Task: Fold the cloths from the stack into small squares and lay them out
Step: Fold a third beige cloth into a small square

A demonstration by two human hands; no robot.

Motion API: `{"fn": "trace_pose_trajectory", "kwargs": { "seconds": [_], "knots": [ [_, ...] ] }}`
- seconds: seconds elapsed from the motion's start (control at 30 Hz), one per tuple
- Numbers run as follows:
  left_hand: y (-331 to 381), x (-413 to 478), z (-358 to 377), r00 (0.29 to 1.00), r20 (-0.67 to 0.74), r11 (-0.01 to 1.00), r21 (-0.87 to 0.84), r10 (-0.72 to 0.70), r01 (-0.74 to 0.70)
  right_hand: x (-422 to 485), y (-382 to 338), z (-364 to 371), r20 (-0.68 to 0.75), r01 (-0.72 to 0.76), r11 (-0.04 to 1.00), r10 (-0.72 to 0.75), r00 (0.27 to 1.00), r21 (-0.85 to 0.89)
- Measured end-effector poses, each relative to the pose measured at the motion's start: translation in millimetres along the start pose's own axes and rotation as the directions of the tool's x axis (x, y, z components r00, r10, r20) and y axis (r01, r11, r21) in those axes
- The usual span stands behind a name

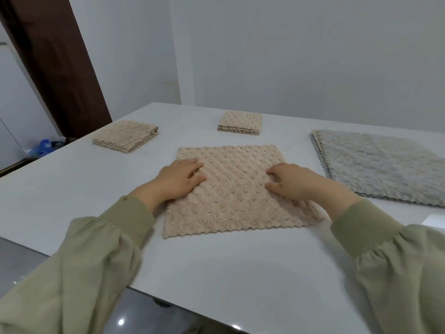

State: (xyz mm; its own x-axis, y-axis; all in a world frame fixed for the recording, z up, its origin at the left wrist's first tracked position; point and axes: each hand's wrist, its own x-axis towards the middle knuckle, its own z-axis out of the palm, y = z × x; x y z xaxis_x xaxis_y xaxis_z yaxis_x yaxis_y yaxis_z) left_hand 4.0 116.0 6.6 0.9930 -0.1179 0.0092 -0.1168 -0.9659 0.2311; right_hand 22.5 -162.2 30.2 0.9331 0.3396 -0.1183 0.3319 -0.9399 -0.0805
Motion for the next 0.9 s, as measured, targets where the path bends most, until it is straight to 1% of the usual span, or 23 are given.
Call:
{"fn": "trace_pose_trajectory", "kwargs": {
  "seconds": [0.07, 0.13, 0.17, 0.2, 0.23, 0.27, 0.3, 0.37, 0.4, 0.47, 0.5, 0.53, 0.57, 0.63, 0.67, 0.7, 0.8, 0.83, 0.9],
  "knots": [
    [-4, 3, -9, 0.998, -0.055, 0.993, -0.12, 0.005, -0.012, 8, -3, -14, -0.008, 0.001, 1.0, -0.001, 1.0, -0.017],
    [-2, 8, -12, 0.996, -0.077, 0.968, -0.248, -0.045, 0.025, 19, -6, -23, -0.007, -0.026, 0.997, 0.025, 1.0, -0.066],
    [-1, 10, -11, 0.989, -0.122, 0.95, -0.307, -0.09, 0.048, 23, -8, -27, -0.024, -0.048, 0.994, 0.045, 0.999, -0.1],
    [0, 14, -9, 0.969, -0.201, 0.934, -0.352, -0.146, 0.068, 28, -10, -29, -0.045, -0.078, 0.988, 0.073, 0.996, -0.13],
    [-2, 17, -6, 0.934, -0.285, 0.92, -0.379, -0.217, 0.098, 33, -12, -31, -0.073, -0.121, 0.981, 0.111, 0.991, -0.154],
    [-5, 20, -3, 0.896, -0.34, 0.908, -0.395, -0.285, 0.139, 38, -14, -32, -0.111, -0.158, 0.971, 0.14, 0.984, -0.177],
    [-8, 24, -1, 0.869, -0.357, 0.893, -0.41, -0.343, 0.184, 43, -16, -31, -0.161, -0.169, 0.965, 0.137, 0.977, -0.203],
    [-16, 33, 1, 0.849, -0.33, 0.862, -0.444, -0.412, 0.246, 55, -16, -28, -0.239, -0.145, 0.964, 0.089, 0.967, -0.225],
    [-18, 38, 2, 0.849, -0.323, 0.863, -0.434, -0.418, 0.26, 62, -14, -27, -0.241, -0.13, 0.971, 0.079, 0.967, -0.203],
    [-21, 47, 3, 0.857, -0.334, 0.893, -0.362, -0.392, 0.267, 77, -11, -25, -0.209, -0.149, 0.979, 0.119, 0.971, -0.135],
    [-22, 50, 2, 0.86, -0.34, 0.904, -0.334, -0.381, 0.268, 83, -8, -20, -0.214, -0.17, 0.981, 0.146, 0.966, -0.098],
    [-23, 54, 2, 0.859, -0.346, 0.911, -0.309, -0.376, 0.274, 88, -6, -14, -0.25, -0.198, 0.979, 0.179, 0.951, -0.053],
    [-24, 57, 2, 0.859, -0.346, 0.915, -0.283, -0.378, 0.288, 92, -2, -6, -0.315, -0.224, 0.974, 0.214, 0.925, 0.002],
    [-26, 62, 1, 0.859, -0.337, 0.919, -0.228, -0.385, 0.322, 97, 7, 9, -0.467, -0.229, 0.962, 0.272, 0.842, 0.147],
    [-28, 64, 1, 0.857, -0.337, 0.919, -0.208, -0.39, 0.336, 99, 12, 14, -0.497, -0.219, 0.953, 0.297, 0.815, 0.209],
    [-29, 66, 0, 0.854, -0.337, 0.917, -0.195, -0.396, 0.348, 101, 17, 17, -0.491, -0.212, 0.948, 0.305, 0.816, 0.236],
    [-29, 72, 2, 0.86, -0.335, 0.923, -0.123, -0.385, 0.365, 105, 25, 19, -0.344, -0.2, 0.96, 0.258, 0.903, 0.194],
    [-29, 73, 3, 0.867, -0.325, 0.925, -0.093, -0.378, 0.369, 107, 26, 19, -0.315, -0.184, 0.967, 0.232, 0.92, 0.175],
    [-28, 73, 3, 0.871, -0.326, 0.929, -0.073, -0.366, 0.363, 108, 26, 20, -0.304, -0.157, 0.976, 0.196, 0.932, 0.148]
  ]
}}
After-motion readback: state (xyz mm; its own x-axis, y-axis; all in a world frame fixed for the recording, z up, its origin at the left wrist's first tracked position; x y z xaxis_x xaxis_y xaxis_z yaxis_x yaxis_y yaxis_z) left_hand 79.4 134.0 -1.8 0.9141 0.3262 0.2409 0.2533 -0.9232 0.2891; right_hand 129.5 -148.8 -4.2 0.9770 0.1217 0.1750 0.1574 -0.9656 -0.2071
